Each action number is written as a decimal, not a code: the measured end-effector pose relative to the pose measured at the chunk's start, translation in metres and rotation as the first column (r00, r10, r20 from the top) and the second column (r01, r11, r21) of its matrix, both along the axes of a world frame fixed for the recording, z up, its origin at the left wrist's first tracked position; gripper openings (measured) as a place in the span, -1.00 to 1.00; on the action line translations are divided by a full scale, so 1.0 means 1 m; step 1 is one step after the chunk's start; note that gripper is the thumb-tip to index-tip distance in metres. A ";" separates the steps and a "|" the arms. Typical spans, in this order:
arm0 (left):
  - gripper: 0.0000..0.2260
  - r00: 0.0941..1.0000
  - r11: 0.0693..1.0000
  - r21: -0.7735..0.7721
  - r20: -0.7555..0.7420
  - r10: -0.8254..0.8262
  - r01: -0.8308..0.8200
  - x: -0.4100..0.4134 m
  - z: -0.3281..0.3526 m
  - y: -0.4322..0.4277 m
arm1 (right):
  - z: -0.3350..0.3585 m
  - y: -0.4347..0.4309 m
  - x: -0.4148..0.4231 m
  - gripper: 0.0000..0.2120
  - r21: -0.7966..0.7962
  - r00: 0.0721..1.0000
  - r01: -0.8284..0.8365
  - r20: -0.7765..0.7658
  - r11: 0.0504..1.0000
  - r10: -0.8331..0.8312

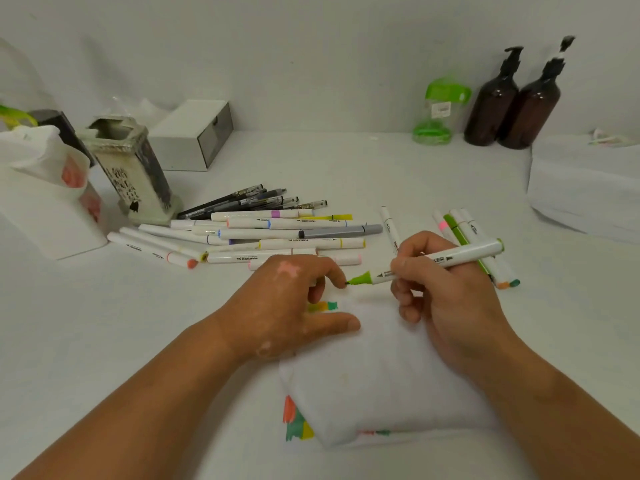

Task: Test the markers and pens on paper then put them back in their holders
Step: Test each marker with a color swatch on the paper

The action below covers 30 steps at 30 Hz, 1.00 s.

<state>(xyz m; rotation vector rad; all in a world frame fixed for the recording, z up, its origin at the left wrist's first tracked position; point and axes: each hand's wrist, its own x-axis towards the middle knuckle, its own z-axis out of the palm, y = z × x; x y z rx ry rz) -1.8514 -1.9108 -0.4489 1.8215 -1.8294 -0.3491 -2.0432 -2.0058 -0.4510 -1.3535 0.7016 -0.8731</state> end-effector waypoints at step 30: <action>-0.53 0.998 0.987 0.161 0.066 0.011 -0.021 0.007 -0.004 -0.003 | -0.003 0.015 0.010 -0.89 -0.302 0.871 -0.085 -0.486 0.950 -0.077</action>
